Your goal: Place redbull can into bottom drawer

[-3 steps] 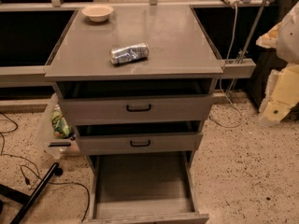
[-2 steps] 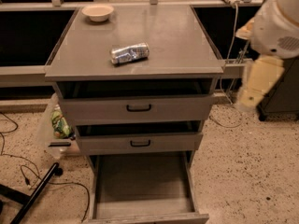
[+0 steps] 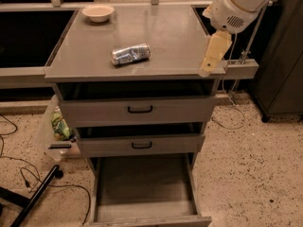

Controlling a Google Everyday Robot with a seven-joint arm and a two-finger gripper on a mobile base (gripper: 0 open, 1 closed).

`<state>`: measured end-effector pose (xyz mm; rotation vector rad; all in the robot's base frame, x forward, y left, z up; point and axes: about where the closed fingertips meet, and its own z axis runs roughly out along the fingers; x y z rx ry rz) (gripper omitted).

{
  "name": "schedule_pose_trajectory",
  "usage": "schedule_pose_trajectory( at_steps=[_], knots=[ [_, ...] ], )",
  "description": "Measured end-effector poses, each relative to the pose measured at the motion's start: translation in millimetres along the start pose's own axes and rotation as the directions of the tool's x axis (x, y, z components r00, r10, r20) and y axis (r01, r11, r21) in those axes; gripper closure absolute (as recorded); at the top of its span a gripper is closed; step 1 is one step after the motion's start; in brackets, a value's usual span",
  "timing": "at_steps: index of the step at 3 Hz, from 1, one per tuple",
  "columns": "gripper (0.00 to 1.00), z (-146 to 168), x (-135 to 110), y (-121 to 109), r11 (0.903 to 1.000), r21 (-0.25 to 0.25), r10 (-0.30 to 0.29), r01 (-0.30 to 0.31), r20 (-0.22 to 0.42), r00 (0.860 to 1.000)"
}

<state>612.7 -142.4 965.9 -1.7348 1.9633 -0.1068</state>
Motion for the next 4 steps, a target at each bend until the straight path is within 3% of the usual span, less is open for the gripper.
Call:
schedule_pose_trajectory(
  at_steps=[1,2,4],
  knots=[
    [0.00,0,0,0,1.0000,0.000,0.000,0.000,0.000,1.000],
    [0.00,22,-12,-15,0.9994,0.014,-0.032,0.031,0.062,0.998],
    [0.00,108,-83,-63,0.9869,0.018,-0.160,0.160,0.194,0.968]
  ],
)
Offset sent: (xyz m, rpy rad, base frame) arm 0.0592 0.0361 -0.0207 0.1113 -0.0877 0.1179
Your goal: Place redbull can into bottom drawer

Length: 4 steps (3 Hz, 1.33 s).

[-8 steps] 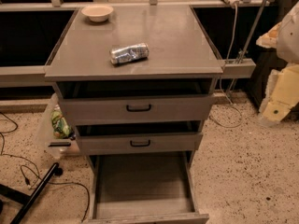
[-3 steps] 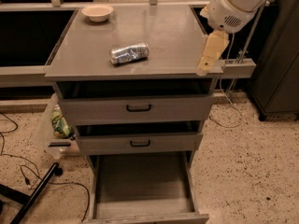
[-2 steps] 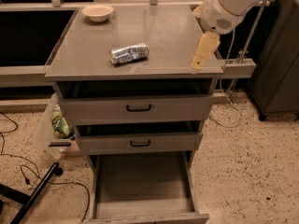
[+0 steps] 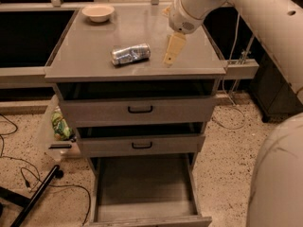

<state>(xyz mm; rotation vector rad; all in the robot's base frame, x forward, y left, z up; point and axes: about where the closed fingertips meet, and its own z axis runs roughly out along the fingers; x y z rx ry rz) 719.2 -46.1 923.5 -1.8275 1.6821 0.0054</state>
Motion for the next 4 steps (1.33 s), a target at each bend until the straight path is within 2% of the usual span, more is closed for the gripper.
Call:
schedule_pose_trajectory(
  at_steps=[1,2,3,4],
  knots=[
    [0.00,0,0,0,1.0000,0.000,0.000,0.000,0.000,1.000],
    [0.00,24,-16,-12,0.9993,-0.019,-0.033,0.033,0.035,0.999],
    [0.00,64,-34,-24,0.9951,-0.067,-0.068,0.073,0.075,0.995],
    [0.00,96,-34,-29,0.9898,-0.120,-0.068,0.078,0.088,0.994]
  ],
)
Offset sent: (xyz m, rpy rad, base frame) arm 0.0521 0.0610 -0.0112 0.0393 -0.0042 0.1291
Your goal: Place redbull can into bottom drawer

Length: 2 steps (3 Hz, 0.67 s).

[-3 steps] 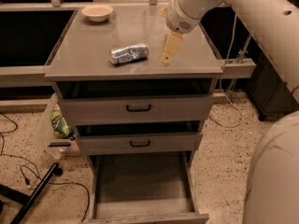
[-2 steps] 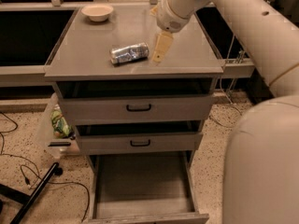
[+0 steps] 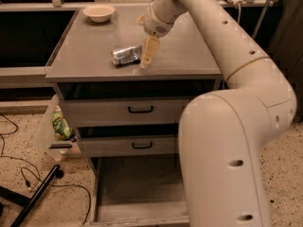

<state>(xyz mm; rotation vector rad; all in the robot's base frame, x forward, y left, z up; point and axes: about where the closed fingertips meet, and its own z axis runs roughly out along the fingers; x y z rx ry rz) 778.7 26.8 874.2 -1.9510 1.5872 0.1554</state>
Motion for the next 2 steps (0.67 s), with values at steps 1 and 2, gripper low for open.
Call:
schedule_pose_trajectory(
  at_steps=[1,2],
  knots=[
    [0.00,11.9,7.8,-4.9,0.9998,-0.017,0.014,-0.014,-0.002,1.000],
    [0.19,11.7,7.8,-6.6,0.9998,-0.014,0.014,-0.014,0.000,1.000]
  ],
)
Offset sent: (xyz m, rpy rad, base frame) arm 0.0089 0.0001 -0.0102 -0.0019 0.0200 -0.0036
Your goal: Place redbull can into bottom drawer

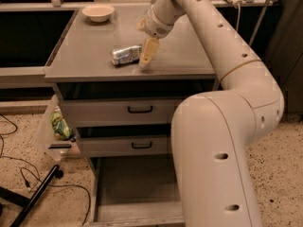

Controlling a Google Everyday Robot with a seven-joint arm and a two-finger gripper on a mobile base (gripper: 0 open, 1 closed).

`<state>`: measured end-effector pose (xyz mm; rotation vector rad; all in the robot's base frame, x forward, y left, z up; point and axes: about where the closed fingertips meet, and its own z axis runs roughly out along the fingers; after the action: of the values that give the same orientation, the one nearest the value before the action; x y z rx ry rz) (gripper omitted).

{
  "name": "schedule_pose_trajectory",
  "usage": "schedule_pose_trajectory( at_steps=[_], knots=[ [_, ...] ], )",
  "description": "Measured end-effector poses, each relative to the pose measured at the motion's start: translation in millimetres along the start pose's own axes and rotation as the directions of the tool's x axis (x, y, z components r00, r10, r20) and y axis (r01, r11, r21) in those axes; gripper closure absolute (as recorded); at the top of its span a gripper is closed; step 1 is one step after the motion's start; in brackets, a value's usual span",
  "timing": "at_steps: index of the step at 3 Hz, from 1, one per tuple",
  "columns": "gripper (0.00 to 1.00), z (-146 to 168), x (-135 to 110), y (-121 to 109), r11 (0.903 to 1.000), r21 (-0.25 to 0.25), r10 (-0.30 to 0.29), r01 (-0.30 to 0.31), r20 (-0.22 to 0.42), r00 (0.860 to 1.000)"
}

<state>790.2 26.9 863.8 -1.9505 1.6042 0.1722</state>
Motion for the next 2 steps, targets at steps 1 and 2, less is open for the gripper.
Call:
schedule_pose_trajectory(
  at_steps=[1,2],
  knots=[
    [0.42,0.0,0.0,0.0,1.0000,0.000,0.000,0.000,0.000,1.000],
    [0.65,0.1,0.0,0.0,1.0000,0.000,0.000,0.000,0.000,1.000]
  ],
)
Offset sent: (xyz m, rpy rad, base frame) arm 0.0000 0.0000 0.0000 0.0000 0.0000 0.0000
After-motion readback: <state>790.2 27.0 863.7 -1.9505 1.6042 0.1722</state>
